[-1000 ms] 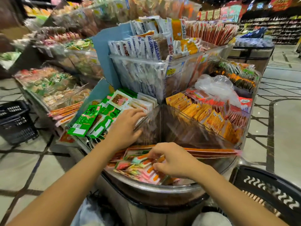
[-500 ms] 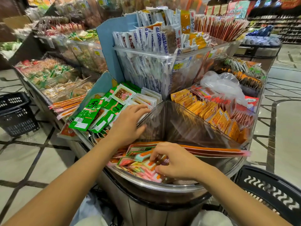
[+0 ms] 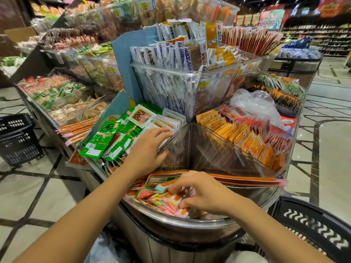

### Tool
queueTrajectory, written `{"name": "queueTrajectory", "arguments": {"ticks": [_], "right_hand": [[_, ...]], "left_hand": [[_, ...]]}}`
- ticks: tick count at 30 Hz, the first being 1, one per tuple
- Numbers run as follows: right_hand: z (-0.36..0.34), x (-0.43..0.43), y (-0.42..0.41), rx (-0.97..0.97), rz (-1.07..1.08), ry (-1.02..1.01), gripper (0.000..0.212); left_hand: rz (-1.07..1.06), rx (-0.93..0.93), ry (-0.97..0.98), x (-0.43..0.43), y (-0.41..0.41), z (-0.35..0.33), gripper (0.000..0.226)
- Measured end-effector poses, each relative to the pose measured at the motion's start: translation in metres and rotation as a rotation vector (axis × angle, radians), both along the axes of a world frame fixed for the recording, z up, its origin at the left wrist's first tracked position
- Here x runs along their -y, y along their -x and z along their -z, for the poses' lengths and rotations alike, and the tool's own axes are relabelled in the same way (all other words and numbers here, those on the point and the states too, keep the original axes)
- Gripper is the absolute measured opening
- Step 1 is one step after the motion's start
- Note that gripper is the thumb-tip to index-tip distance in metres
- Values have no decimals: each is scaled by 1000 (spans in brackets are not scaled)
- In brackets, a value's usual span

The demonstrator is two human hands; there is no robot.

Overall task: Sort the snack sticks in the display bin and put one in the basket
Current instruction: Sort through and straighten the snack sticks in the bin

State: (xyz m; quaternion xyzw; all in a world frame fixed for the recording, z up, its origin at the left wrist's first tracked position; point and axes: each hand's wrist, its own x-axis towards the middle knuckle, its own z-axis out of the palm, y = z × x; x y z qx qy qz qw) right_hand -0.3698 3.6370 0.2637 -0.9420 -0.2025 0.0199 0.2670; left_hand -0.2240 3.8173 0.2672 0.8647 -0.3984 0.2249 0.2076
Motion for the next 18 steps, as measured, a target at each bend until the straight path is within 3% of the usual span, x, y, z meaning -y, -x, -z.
{"name": "queueTrajectory", "arguments": {"ticks": [4, 8, 13, 18], "right_hand": [[-4, 0, 5, 17, -7, -24, 30], [-23, 0, 10, 96, 46, -182, 25], [-63, 17, 12, 215, 243, -428, 30], [-97, 43, 17, 412, 422, -530, 27]], "left_hand": [[2, -6, -4, 0, 0, 0, 53], [4, -8, -8, 0, 0, -1, 53], [-10, -3, -16, 1, 3, -4, 54], [-7, -19, -39, 1, 3, -6, 52]]}}
